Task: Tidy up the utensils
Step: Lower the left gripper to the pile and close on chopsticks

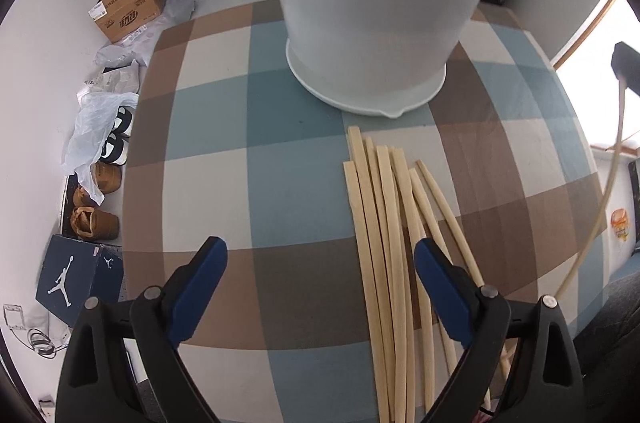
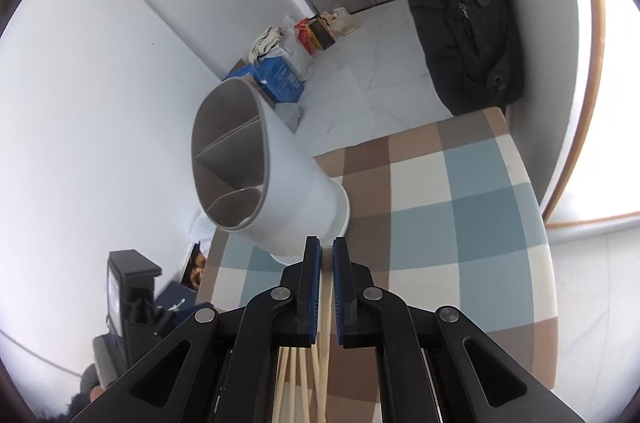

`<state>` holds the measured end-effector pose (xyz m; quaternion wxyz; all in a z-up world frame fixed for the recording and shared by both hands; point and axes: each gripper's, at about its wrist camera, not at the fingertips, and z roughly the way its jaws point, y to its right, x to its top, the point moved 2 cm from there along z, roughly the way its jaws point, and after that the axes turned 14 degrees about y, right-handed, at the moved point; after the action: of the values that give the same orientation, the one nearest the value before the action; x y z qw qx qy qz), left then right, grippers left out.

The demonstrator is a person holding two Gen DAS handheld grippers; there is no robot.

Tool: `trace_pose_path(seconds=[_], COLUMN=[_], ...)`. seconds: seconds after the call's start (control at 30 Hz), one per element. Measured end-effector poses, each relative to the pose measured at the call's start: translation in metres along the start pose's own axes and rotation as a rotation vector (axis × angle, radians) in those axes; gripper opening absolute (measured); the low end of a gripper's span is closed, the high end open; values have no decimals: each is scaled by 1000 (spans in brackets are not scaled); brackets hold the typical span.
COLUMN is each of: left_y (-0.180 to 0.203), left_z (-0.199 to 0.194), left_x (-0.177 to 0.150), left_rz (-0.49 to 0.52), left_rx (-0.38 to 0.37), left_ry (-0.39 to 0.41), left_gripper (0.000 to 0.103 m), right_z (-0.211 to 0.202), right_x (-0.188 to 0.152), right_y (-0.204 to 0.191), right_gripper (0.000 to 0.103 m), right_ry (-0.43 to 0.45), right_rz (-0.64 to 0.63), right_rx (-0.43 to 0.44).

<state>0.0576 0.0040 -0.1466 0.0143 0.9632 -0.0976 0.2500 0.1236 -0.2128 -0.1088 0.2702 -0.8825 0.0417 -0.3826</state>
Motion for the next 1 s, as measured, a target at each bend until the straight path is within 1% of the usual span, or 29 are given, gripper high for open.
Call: trace_pose_path(seconds=[0.03,0.07,0.1,0.17,0.27,0.33,0.37,0.43,0.47,0.5,0.53,0.6,0.7,0.77,0.8,0.9,0.97,1.0], left_y=[1,1,1,-5,-14,-19,-21,-28,-31,-34,-38,-39,-38,-35,-37,-44,-51,-44], left_z=[2,4,6,5,4,3,2,-1,-2,-3,-5,-2,0,1,1,1,0,3], left_x=[-1,-2,-2,-1,2,1,2,2,1,1,2,1,2,2,2,3,5,8], left_rz=[8,13,8,-17,-64,-101,-109,-125,-130,-137,-147,-161,-175,-187,-201,-237,-256,-269], left_rx=[5,11,5,-11,-49,-72,-74,-68,-64,-67,-80,-88,-109,-115,-120,-147,-153,-157], left_ry=[-9,-18,-23,-31,-43,-43,-39,-29,-28,-22,-23,-22,-18,-23,-27,-29,-17,-12], left_gripper=[84,80,80,77,67,54,52,40,37,31,28,27,15,15,15,10,10,10], right_z=[0,-1,-4,-7,-9,-9,-9,-10,-10,-10,-10,-11,-12,-12,-12,-13,-13,-13], right_x=[0,1,2,3,4,4,4,4,3,3,2,2,2,2,2,2,2,2], right_y=[1,2,1,2,-2,-4,-6,-9,-10,-10,-10,-11,-11,-10,-10,-10,-10,-10], right_gripper=[6,6,6,6,6,6,6,6,6,6,6,6,6,6,6,6,6,6], right_ry=[2,7,10,18,20,19,19,20,20,19,18,20,19,18,17,17,15,17], right_rz=[1,0,-1,3,11,14,15,11,7,7,9,12,13,16,19,26,28,28], right_rx=[2,6,7,16,32,44,51,54,54,55,56,57,58,60,60,60,63,63])
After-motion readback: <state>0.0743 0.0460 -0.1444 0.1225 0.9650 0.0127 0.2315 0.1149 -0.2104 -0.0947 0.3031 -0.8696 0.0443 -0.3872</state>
